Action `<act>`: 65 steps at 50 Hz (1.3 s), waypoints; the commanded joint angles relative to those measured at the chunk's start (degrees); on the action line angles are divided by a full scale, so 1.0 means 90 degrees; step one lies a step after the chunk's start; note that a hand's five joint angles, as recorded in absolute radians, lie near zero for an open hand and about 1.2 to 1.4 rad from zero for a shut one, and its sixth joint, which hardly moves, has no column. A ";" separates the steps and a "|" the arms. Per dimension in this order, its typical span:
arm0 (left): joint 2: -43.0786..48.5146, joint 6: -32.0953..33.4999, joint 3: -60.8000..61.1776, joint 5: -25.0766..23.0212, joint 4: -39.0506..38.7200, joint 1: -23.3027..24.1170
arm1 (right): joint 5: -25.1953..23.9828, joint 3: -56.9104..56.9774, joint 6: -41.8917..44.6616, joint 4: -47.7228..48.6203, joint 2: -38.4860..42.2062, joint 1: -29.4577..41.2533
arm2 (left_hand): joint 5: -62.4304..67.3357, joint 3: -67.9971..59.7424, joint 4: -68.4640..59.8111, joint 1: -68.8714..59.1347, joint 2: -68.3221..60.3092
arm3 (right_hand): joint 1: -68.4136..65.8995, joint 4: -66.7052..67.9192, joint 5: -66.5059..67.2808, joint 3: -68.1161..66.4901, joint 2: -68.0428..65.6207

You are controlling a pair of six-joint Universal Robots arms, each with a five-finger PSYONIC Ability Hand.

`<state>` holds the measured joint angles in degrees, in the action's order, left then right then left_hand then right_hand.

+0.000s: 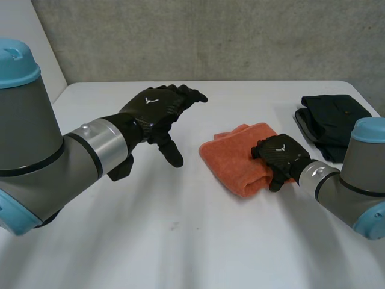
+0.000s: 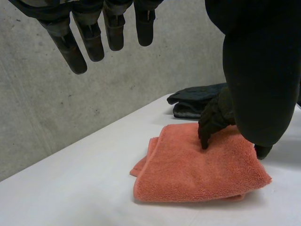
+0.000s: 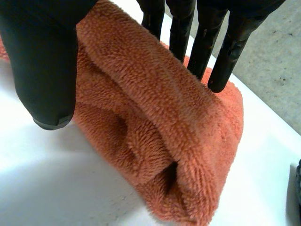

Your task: Fold the laundry.

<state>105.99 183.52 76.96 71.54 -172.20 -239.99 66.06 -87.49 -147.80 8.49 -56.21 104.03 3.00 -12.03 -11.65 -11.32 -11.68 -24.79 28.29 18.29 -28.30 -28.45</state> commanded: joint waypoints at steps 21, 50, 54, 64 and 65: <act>0.0010 -0.0001 0.0101 0.0000 -0.0115 -0.0004 | 0.0102 0.0150 0.0299 0.0785 0.0523 0.0072 | -0.0309 0.0201 0.0160 0.0122 0.0163 | -0.1114 0.0725 0.0724 -0.0723 -0.0707; 0.0010 -0.0001 0.0276 0.0000 -0.0134 -0.0014 | 0.0434 0.1488 0.0260 0.0697 0.1323 0.0091 | -0.0291 0.0183 0.0141 0.0104 0.0144 | -0.4059 0.3671 0.3670 -0.3669 -0.3653; 0.0010 -0.0001 0.0306 -0.0009 -0.0144 -0.0024 | 0.0424 0.1479 0.0270 0.0677 0.1285 0.0091 | -0.0291 0.0183 0.0141 0.0104 0.0144 | -0.6135 0.5746 0.5745 -0.5744 -0.5728; 0.0010 -0.0001 0.0345 -0.0009 -0.0144 -0.0014 | 0.0297 0.1391 0.0406 0.0501 0.1079 0.0013 | -0.0291 0.0183 0.0141 0.0104 0.0144 | -0.6135 0.5746 0.5745 -0.5744 -0.5728; 0.0010 -0.0001 0.0335 -0.0009 -0.0144 -0.0014 | 0.0287 0.1410 0.0445 0.0501 0.1089 0.0013 | -0.0291 0.0183 0.0141 0.0104 0.0144 | -0.6135 0.5746 0.5745 -0.5744 -0.5728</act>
<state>106.09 183.52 79.88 71.46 -173.46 -240.19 69.44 -74.74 -145.13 13.70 -45.72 104.49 3.00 -12.03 -11.65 -11.32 -11.68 -51.08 67.78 53.23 -64.41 -66.69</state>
